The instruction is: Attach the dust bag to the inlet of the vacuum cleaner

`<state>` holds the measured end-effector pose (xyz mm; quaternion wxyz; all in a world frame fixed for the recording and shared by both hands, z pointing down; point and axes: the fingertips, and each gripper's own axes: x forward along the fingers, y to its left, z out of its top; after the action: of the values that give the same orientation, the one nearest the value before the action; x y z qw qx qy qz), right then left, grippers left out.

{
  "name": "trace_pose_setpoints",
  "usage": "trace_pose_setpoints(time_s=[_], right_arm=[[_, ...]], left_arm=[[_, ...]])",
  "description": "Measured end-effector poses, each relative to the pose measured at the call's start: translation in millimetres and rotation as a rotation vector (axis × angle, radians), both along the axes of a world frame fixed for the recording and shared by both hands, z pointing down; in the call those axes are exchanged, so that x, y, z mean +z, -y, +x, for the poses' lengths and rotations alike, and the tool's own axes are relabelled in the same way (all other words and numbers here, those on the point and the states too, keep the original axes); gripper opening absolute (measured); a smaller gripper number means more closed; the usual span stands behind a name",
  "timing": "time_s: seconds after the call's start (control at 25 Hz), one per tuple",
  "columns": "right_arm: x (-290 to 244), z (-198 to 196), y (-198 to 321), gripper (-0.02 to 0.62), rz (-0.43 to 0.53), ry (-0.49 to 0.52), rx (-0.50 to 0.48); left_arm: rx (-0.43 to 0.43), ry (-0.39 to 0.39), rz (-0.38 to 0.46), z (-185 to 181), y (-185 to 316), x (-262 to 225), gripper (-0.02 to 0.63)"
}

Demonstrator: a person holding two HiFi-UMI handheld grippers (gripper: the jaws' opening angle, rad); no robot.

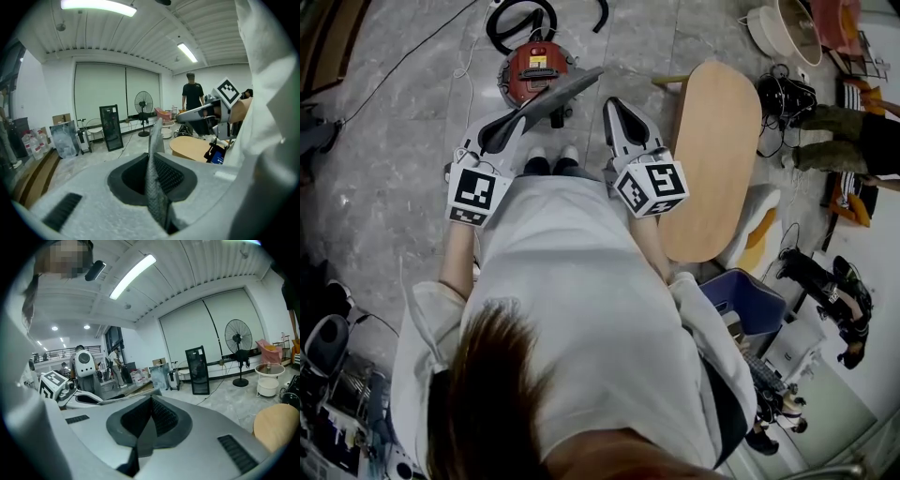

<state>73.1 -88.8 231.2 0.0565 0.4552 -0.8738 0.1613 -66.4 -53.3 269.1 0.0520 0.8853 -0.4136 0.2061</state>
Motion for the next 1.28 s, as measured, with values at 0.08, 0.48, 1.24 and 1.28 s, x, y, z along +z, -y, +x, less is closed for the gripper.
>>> trace_pose_setpoints(time_s=[0.08,0.48,1.24,1.28], right_arm=[[-5,2,3,0.003,0.027,-0.003,-0.028],[-13,-14,0,0.124,0.131,-0.106,-0.358],[116,-14,-37,0.196,-0.166,-0.565,-0.859],[127,-13,-42,0.193,-0.187,-0.609,-0.896]], left_arm=[[0.037,0.019,-0.004,9,2,0,0.04],[0.328,0.164,-0.093,64,-8,26,0.04],[0.57,0.335,-0.242,99,-19,107,0.04],[0.573,0.34,-0.247,99,-20,112,0.04]])
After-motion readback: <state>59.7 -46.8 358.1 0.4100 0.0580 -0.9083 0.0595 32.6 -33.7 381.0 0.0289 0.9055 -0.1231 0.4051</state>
